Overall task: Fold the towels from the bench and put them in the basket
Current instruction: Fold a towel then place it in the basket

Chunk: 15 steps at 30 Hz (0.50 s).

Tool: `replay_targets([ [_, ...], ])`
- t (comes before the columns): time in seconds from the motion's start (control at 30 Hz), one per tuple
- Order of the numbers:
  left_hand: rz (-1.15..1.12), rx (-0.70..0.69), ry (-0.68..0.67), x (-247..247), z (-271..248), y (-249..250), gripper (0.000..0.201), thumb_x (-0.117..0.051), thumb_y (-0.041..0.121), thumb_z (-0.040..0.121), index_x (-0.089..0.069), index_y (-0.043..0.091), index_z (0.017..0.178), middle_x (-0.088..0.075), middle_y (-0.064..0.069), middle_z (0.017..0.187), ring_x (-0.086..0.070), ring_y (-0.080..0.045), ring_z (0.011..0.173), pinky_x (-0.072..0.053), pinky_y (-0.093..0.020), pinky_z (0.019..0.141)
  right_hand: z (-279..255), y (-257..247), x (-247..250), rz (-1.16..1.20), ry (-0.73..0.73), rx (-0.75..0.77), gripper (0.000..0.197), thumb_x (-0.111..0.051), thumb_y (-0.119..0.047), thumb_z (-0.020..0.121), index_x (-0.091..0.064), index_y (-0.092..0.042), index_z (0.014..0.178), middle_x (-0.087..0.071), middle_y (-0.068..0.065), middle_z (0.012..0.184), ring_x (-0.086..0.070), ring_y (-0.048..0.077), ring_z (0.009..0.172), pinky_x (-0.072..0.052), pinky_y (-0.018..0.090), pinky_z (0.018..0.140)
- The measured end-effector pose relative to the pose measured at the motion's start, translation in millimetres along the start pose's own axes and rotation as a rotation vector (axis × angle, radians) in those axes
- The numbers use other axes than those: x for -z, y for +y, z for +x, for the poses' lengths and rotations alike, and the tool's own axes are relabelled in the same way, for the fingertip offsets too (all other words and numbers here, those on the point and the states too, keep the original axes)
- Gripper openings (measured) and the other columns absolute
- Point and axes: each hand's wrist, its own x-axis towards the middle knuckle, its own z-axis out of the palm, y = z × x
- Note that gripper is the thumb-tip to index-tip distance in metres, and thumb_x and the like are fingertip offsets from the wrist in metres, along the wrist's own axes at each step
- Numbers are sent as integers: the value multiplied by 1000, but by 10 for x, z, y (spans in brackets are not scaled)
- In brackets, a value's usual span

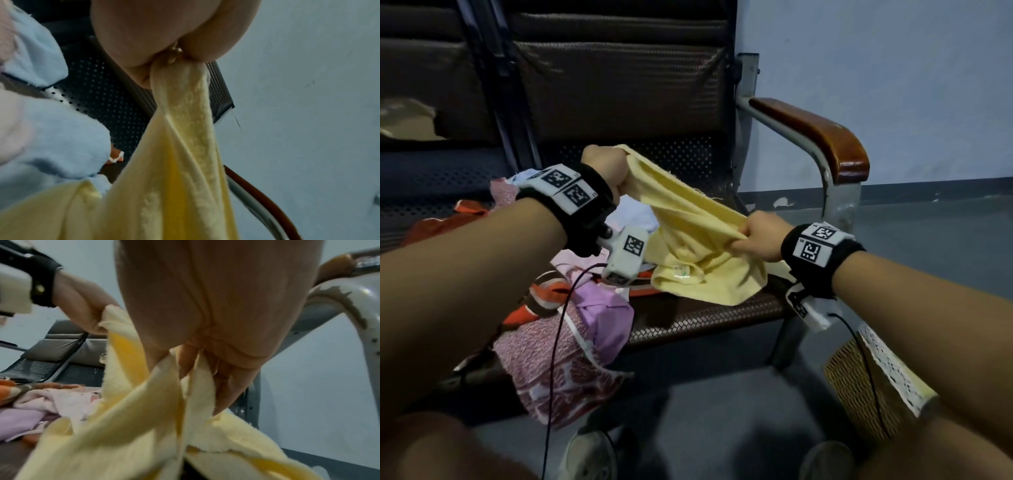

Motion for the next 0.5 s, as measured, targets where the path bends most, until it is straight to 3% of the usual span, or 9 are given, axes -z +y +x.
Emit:
replay_targets([
  [0.07, -46, 6, 19, 20, -2, 1, 15, -50, 12, 91, -64, 15, 93, -48, -3, 78, -50, -22, 77, -39, -28, 58, 7, 60, 45, 37, 51, -18, 39, -63, -41, 94, -61, -17, 62, -54, 0, 58, -51, 15, 55, -35, 28, 50],
  [0.13, -32, -16, -30, 51, 4, -17, 17, -55, 15, 92, -67, 15, 104, -58, -5, 88, -57, -24, 81, -46, -32, 64, 3, 75, 94, 56, 114, -24, 42, -63, -41, 94, -62, -14, 62, -53, 2, 58, -51, 17, 56, -38, 31, 54],
  [0.2, 9, -47, -78, 96, 26, -45, 17, -57, 11, 91, -68, 15, 104, -61, -4, 86, -60, -21, 76, -50, -26, 57, 4, 97, 150, 125, 206, -46, 42, -67, -45, 90, -64, -13, 63, -52, 3, 59, -51, 19, 59, -39, 32, 52],
  [0.27, -7, -50, -117, 148, 47, -80, 20, -53, 4, 92, -69, 15, 94, -60, -5, 79, -58, -16, 62, -46, -22, 47, 1, 144, 200, 202, 286, -60, 45, -72, -47, 85, -56, -16, 56, -47, 2, 56, -48, 18, 58, -34, 32, 50],
  [0.33, -30, -35, -167, 228, 56, -118, 31, -47, 1, 91, -72, 16, 83, -64, -5, 70, -59, -15, 55, -46, -21, 46, -7, 191, 215, 141, 277, -8, 43, -73, -41, 83, -52, -15, 55, -47, 2, 57, -49, 21, 61, -35, 32, 53],
  [0.43, 21, -54, -226, 375, 81, -210, 35, -48, 2, 84, -81, 12, 78, -71, -14, 78, -66, -26, 71, -46, -35, 72, -32, 219, 160, -70, 204, 52, 34, -70, -38, 86, -63, -9, 69, -57, 6, 66, -56, 26, 72, -42, 35, 63],
  [0.5, 123, -116, -225, 442, 80, -273, 34, -47, 2, 83, -80, 9, 79, -69, -20, 80, -66, -29, 67, -42, -43, 74, -42, 257, 173, -117, 207, 39, 37, -66, -41, 89, -64, -12, 66, -57, 6, 65, -56, 27, 72, -43, 35, 65],
])
